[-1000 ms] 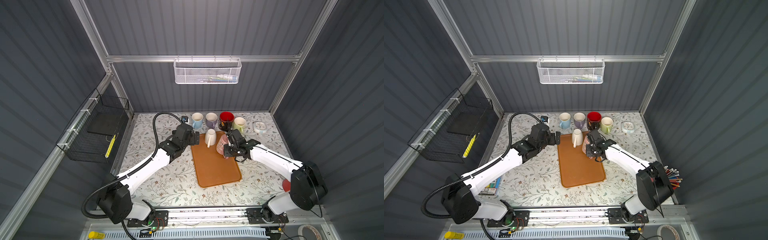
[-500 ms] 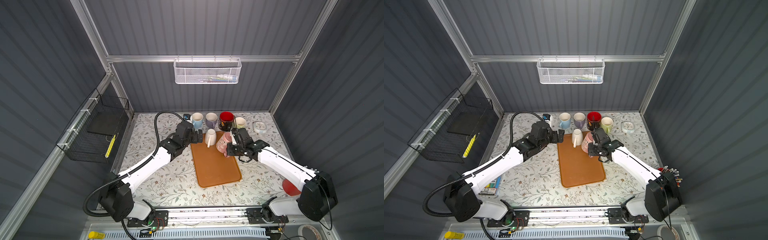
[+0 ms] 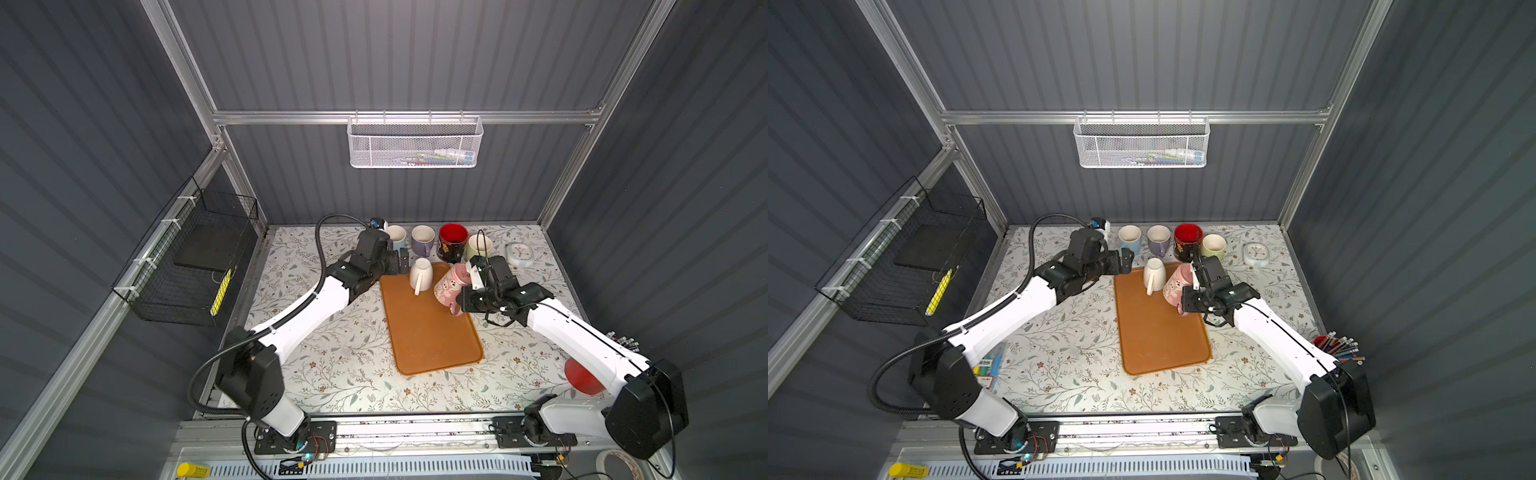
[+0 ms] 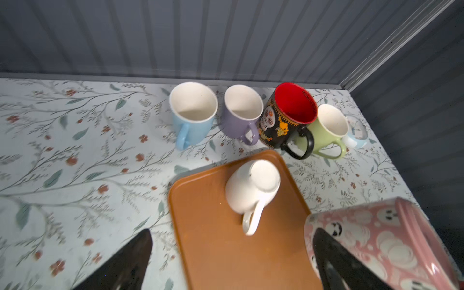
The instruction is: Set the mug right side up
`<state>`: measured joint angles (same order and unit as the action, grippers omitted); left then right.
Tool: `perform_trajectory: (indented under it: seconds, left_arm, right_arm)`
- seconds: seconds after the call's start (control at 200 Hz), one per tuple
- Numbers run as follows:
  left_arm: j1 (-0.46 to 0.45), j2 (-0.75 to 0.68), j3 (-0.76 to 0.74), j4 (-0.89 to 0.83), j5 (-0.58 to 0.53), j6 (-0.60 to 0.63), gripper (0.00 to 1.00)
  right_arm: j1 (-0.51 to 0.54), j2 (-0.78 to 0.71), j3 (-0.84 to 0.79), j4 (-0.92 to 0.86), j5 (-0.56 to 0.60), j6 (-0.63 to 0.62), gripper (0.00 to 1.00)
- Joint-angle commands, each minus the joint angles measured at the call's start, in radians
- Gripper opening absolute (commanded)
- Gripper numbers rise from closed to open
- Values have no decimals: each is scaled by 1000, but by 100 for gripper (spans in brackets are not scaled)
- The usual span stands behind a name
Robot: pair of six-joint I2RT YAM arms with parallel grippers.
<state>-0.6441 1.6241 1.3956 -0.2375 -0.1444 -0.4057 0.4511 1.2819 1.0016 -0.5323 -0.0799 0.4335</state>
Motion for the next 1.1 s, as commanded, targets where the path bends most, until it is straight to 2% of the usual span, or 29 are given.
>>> perform_trajectory:
  seconds: [0.0,0.16,0.365,0.4,0.52,0.695,0.8,0.95,1.096]
  left_arm:
    - [-3,-16,8,67,120,-37,100]
    - [17,-194,-191,152,165,-81,100]
    - [106,-397,-365,208,362,-130,100]
    - [122,-426,-399,228,401,-137,100]
    - [172,-502,-550,440,575,-233,100]
    - [206,-455,-682,790,750,-407,96]
    - [218,-395,-707,1001,830,-502,93]
    - [216,-339,-683,1077,903,-504,92]
    - [213,-298,-661,1163,937,-542,85]
  right_arm:
    - [-18,-90,23,98,-48,-2,0]
    - [-22,-134,-27,186,-136,37,0]
    - [-30,-157,-75,331,-245,51,0]
    - [-32,-156,-77,358,-297,56,0]
    - [-34,-157,-97,479,-363,99,0]
    - [-37,-200,-98,629,-432,134,0]
    - [-41,-207,-84,691,-440,142,0]
    - [-46,-189,-66,803,-487,186,0]
    - [-54,-138,-46,920,-535,254,0]
